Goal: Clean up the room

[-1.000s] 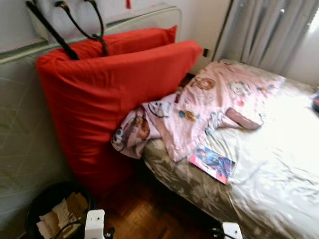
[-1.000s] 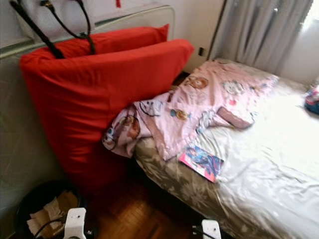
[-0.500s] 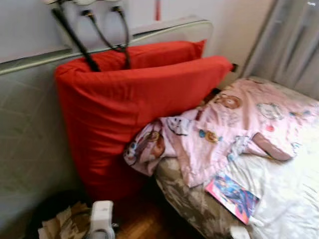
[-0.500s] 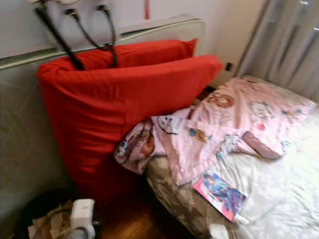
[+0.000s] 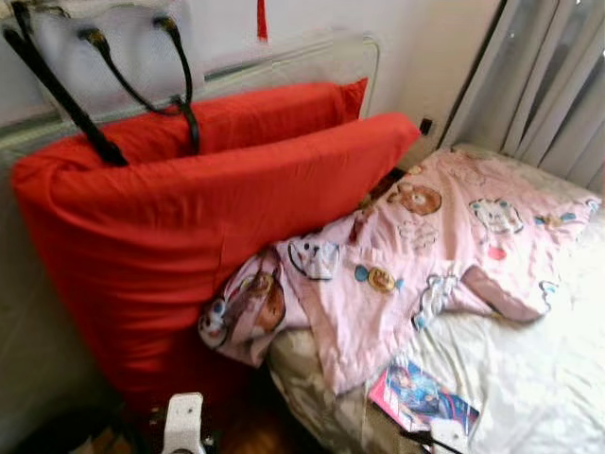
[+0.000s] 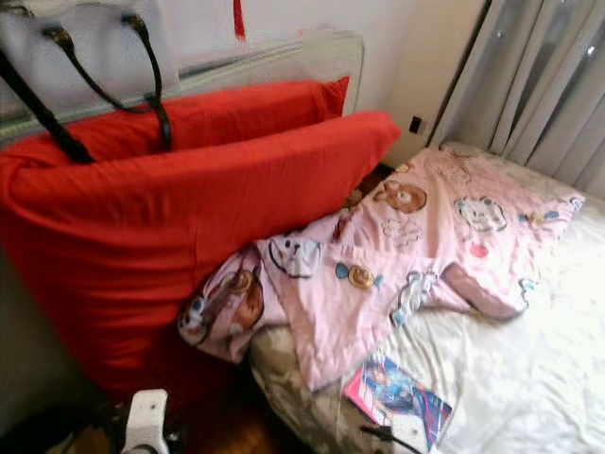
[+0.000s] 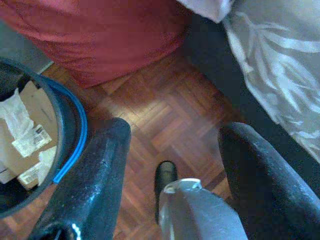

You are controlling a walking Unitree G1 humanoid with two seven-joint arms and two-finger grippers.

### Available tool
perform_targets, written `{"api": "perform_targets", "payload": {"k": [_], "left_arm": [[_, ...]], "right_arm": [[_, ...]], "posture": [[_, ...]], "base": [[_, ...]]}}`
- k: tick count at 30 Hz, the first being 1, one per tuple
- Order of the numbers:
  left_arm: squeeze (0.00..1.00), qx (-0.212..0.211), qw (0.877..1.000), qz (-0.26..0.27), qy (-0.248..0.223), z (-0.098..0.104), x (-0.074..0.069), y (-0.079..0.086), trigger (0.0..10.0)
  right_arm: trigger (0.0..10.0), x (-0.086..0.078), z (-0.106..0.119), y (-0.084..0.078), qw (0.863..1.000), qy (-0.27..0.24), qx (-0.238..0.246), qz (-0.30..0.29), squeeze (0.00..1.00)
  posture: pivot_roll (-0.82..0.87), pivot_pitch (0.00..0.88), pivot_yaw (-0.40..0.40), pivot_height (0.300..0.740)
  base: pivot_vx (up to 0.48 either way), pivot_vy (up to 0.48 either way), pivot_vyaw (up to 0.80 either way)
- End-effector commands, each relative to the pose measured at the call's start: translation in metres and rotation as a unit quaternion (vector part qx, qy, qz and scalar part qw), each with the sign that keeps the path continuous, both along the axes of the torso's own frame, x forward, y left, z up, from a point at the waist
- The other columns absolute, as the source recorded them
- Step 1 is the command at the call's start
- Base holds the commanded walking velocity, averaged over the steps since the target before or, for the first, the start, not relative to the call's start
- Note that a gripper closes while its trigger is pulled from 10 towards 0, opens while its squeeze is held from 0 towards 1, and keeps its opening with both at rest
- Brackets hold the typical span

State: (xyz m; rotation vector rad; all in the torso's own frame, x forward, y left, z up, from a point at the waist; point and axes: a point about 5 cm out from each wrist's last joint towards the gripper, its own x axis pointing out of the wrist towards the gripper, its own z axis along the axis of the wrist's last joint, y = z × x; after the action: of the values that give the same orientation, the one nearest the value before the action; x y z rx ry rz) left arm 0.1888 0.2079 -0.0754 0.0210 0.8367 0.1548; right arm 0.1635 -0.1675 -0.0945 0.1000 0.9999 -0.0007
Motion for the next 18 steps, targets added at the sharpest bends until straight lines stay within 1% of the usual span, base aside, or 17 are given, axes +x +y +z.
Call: {"api": "perform_targets", "payload": {"k": [1,13,18], "left_arm": [[0.00,-0.012,0.999,-0.026,-0.036,0.0311,0.0545,0.0050,10.0],[0.00,-0.007,0.999,-0.027,-0.034,0.0315,0.0548,0.0060,10.0],[0.00,-0.002,0.999,-0.029,-0.034,0.0317,0.0551,0.0062,10.0]], "right_arm": [[10.0,0.0367,0.0222,-0.0349,0.993,-0.068,0.025,-0.091,0.00],[10.0,0.0368,0.0219,-0.0342,0.993,-0.064,0.026,-0.092,0.00],[10.0,0.0367,0.0218,-0.0345,0.993,-0.063,0.025,-0.092,0.00]], "posture": [[0.05,0.000,-0.061,0.740],[0.05,0.000,-0.059,0.740],[0.05,0.000,-0.062,0.740]], "base": [[0.000,0.000,-0.70],[0.000,0.000,-0.70],[0.000,-0.370,-0.69]]}}
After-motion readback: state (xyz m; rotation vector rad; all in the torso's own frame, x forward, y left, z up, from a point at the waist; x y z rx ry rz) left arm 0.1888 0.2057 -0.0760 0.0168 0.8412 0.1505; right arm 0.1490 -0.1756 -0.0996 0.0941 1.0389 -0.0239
